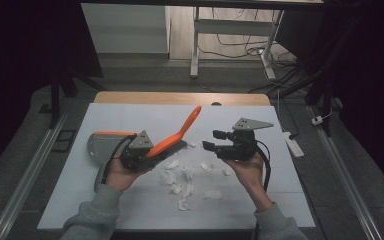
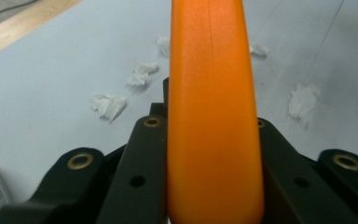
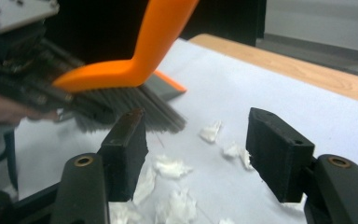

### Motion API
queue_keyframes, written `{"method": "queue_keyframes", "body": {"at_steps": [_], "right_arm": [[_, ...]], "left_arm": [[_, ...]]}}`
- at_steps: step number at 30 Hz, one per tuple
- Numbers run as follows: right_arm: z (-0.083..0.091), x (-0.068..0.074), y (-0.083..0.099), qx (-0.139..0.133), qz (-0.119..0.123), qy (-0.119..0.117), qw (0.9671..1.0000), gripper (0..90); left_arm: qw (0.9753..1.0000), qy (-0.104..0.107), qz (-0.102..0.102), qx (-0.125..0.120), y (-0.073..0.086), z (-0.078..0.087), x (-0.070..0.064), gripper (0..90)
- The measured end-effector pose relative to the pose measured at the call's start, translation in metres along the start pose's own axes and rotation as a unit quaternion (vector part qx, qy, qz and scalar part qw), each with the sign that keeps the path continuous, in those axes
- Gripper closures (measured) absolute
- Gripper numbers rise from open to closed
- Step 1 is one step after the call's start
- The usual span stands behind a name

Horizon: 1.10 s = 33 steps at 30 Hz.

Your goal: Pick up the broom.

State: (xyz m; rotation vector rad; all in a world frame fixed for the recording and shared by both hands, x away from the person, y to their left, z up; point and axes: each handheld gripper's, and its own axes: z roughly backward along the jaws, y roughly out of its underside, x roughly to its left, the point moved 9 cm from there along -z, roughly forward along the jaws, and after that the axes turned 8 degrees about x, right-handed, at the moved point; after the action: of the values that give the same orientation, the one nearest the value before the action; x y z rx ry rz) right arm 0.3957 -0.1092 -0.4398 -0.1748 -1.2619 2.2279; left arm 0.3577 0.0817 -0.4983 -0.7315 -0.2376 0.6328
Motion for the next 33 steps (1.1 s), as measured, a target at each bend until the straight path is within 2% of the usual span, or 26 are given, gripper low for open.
{"method": "queue_keyframes", "body": {"at_steps": [2, 4, 11, 12, 15, 17, 18, 21, 22, 23, 25, 28, 30, 31, 32, 33], "right_arm": [[0.0, 0.001, 0.002, 0.008, 0.005, -0.006, 0.9999, 38.5], [-0.001, 0.006, 0.007, 0.023, 0.023, -0.014, 0.9994, 39.2], [0.001, 0.012, 0.01, 0.038, 0.044, -0.014, 0.9982, 39.7], [0.002, 0.013, 0.01, 0.04, 0.048, -0.016, 0.9979, 40.2], [0.006, 0.016, 0.01, 0.045, 0.06, -0.01, 0.9972, 39.4], [0.014, 0.02, 0.006, 0.038, 0.072, -0.009, 0.9967, 39.9], [0.016, 0.022, 0.005, 0.04, 0.074, -0.01, 0.9964, 39.8], [0.021, 0.025, 0.004, 0.046, 0.083, -0.009, 0.9954, 39.4], [0.021, 0.025, 0.004, 0.046, 0.083, -0.009, 0.9954, 39.4], [0.022, 0.026, 0.005, 0.05, 0.087, -0.009, 0.9949, 39.2], [0.026, 0.025, 0.003, 0.048, 0.088, 0.007, 0.9949, 39.3], [0.029, 0.023, 0.001, 0.044, 0.091, 0.018, 0.9948, 39.4], [0.029, 0.023, 0.001, 0.048, 0.092, 0.017, 0.9944, 39.0], [0.026, 0.023, 0.003, 0.062, 0.097, 0.015, 0.9932, 36.4], [0.026, 0.023, 0.003, 0.062, 0.097, 0.015, 0.9932, 36.4], [0.024, 0.022, 0.005, 0.074, 0.1, 0.016, 0.9921, 35.9]], "left_arm": [[0.9999, -0.008, -0.008, 0.01, 0.002, -0.001, 0.0, 79.8], [0.9996, -0.009, -0.015, 0.023, 0.005, -0.003, -0.001, 79.8], [0.9985, -0.007, -0.029, 0.047, 0.008, -0.008, -0.002, 79.7], [0.9979, -0.013, -0.037, 0.051, 0.01, -0.009, -0.004, 79.7], [0.9975, -0.007, -0.04, 0.057, 0.012, -0.011, -0.008, 79.7], [0.9943, -0.002, -0.061, 0.088, 0.013, -0.014, -0.014, 79.7], [0.9943, -0.002, -0.061, 0.088, 0.013, -0.014, -0.014, 79.7], [0.9908, 0.005, -0.082, 0.108, 0.005, -0.017, -0.021, 79.7], [0.9908, 0.005, -0.082, 0.108, 0.005, -0.017, -0.021, 79.7], [0.9892, 0.005, -0.091, 0.115, 0.003, -0.018, -0.022, 79.6], [0.9859, 0.004, -0.107, 0.129, 0.001, -0.021, -0.024, 79.6], [0.9827, 0.003, -0.119, 0.142, -0.002, -0.024, -0.026, 79.7], [0.9809, 0.007, -0.126, 0.148, -0.004, -0.027, -0.028, 79.6], [0.9803, 0.009, -0.128, 0.15, -0.004, -0.028, -0.03, 79.6], [0.9791, 0.012, -0.132, 0.154, -0.004, -0.029, -0.032, 79.6], [0.9779, 0.015, -0.136, 0.158, -0.004, -0.031, -0.033, 79.6]]}}
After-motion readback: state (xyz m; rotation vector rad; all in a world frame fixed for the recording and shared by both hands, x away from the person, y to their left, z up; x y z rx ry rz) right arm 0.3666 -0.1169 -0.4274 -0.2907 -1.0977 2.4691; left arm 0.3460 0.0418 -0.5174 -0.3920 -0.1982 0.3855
